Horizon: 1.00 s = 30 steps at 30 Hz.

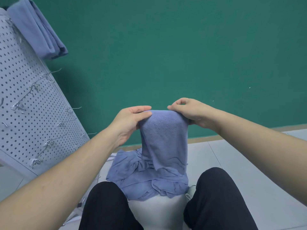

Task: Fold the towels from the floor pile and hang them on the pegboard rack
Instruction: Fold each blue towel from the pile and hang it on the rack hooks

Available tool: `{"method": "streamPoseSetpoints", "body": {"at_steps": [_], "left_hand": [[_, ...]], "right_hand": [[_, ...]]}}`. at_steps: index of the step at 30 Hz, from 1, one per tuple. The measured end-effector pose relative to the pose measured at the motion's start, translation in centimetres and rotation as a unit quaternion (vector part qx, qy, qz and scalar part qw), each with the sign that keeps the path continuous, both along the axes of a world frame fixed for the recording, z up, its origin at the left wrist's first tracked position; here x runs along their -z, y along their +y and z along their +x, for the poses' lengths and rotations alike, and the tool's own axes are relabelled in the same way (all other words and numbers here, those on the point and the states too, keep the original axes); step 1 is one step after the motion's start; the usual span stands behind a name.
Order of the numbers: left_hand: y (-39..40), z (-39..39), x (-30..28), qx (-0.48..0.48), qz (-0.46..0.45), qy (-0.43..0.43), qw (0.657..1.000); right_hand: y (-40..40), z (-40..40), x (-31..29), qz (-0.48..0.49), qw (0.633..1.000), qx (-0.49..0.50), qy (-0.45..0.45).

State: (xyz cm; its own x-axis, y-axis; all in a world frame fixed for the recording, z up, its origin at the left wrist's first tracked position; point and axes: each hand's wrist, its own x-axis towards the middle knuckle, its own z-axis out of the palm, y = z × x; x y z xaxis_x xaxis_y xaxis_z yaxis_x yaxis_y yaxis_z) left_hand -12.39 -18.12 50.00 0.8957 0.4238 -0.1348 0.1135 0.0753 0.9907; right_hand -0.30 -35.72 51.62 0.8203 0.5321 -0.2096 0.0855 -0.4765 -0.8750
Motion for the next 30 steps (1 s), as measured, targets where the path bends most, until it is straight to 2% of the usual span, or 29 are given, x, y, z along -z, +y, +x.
{"method": "streamPoseSetpoints", "body": {"at_steps": [4,8,13,20,26,30], "left_hand": [[0.6,-0.1,-0.2,0.038,0.033,0.036,0.998],[1.1,-0.2,-0.4,0.089,0.052,0.085,0.991],[1.4,-0.3,-0.6,0.128,0.137,0.116,0.975],[1.3,0.1,-0.6,0.091,0.285,0.123,0.946],[1.6,0.2,-0.8,0.069,0.279,0.106,0.952],[2.0,0.0,-0.6,0.052,0.276,0.075,0.957]], "right_hand": [[-0.5,0.4,-0.3,0.0,0.997,-0.027,0.07],[-1.1,0.6,-0.2,0.008,0.994,-0.068,0.087],[-1.8,0.6,-0.4,-0.03,0.991,-0.124,0.033],[-1.5,0.9,-0.2,-0.095,0.987,-0.097,-0.083],[-1.8,1.2,-0.4,-0.088,0.987,-0.077,-0.112],[-1.9,1.2,0.3,-0.005,0.995,-0.058,-0.085]]}}
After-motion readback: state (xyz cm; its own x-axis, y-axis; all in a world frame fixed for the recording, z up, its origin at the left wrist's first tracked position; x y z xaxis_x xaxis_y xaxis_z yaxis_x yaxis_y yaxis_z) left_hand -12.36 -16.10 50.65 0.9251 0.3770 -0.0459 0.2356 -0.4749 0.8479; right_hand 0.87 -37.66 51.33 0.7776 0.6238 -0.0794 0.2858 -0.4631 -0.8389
